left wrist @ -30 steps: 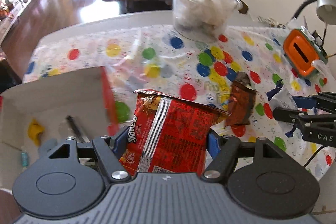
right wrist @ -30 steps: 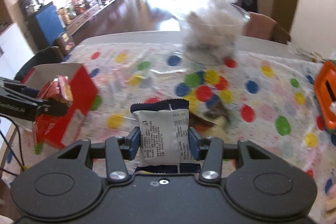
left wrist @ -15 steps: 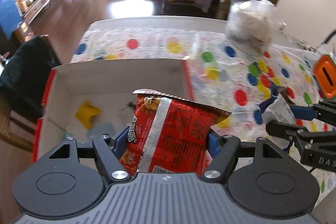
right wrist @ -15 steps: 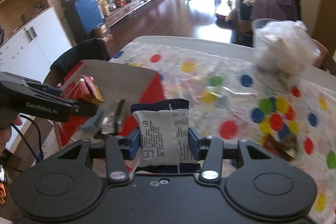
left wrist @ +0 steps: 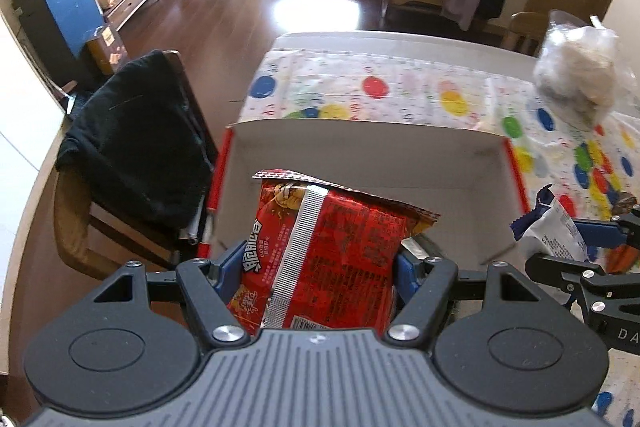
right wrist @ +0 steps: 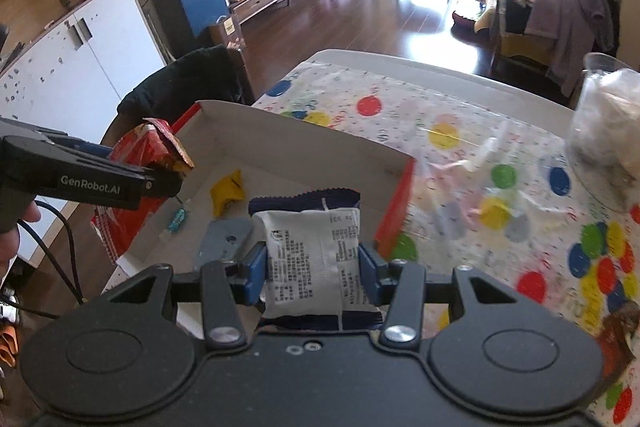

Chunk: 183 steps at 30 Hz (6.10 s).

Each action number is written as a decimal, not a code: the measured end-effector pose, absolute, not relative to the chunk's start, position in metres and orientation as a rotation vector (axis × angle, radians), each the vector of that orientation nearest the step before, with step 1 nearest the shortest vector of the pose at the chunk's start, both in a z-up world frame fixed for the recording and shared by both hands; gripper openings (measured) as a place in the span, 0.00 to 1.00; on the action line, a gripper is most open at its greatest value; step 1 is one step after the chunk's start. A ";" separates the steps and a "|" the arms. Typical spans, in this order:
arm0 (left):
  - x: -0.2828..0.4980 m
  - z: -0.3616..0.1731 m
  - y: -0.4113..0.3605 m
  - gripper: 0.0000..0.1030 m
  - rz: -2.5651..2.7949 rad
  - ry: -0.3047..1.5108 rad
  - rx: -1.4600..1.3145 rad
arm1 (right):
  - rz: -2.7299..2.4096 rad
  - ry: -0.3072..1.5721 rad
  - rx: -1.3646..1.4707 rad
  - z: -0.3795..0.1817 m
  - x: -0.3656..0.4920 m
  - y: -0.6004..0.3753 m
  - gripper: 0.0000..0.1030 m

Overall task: Organize snacks
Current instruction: 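Carry the red chip bag and white packet over the box with both tools, then open both tools to drop the chip bag and white packet into the box, then withdraw both tools from the box back toward the remaining snacks, then grasp the brown bag with the left tool while the right tool grasps the cream wrapper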

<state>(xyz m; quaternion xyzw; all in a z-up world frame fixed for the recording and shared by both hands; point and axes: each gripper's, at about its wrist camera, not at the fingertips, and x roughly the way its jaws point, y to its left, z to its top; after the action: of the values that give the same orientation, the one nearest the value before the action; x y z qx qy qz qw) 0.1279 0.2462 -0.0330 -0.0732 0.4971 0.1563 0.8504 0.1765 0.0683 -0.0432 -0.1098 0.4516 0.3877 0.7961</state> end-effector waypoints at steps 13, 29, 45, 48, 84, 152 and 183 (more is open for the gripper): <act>0.150 -0.071 0.273 0.70 0.350 1.133 -0.102 | 0.818 1.033 -0.345 -0.081 0.194 0.132 0.45; 0.169 -0.091 0.264 0.66 0.278 1.226 -0.003 | 0.813 1.118 -0.443 -0.122 0.191 0.154 0.45; 0.153 -0.082 0.261 0.66 0.259 1.165 -0.037 | 0.806 1.088 -0.345 -0.091 0.183 0.132 0.61; 0.148 -0.076 0.260 0.66 0.248 1.143 -0.057 | 0.811 1.073 -0.331 -0.083 0.179 0.126 0.62; 0.132 -0.007 0.115 0.80 -0.021 0.828 -0.034 | 0.719 0.866 -0.093 -0.010 0.167 -0.079 1.00; 0.274 -0.154 -0.096 0.43 -0.181 1.086 -0.097 | 0.727 1.103 -0.196 -0.166 0.311 -0.238 0.83; 0.226 -0.107 -0.072 0.43 -0.148 1.065 -0.087 | 0.658 1.066 -0.166 -0.108 0.256 -0.221 0.56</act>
<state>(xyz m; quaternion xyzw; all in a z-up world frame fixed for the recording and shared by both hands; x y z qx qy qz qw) 0.2263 -0.0715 -0.1073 -0.0414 0.5072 -0.0703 0.8580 0.2559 -0.2210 -0.1085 -0.0774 0.4982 0.3073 0.8070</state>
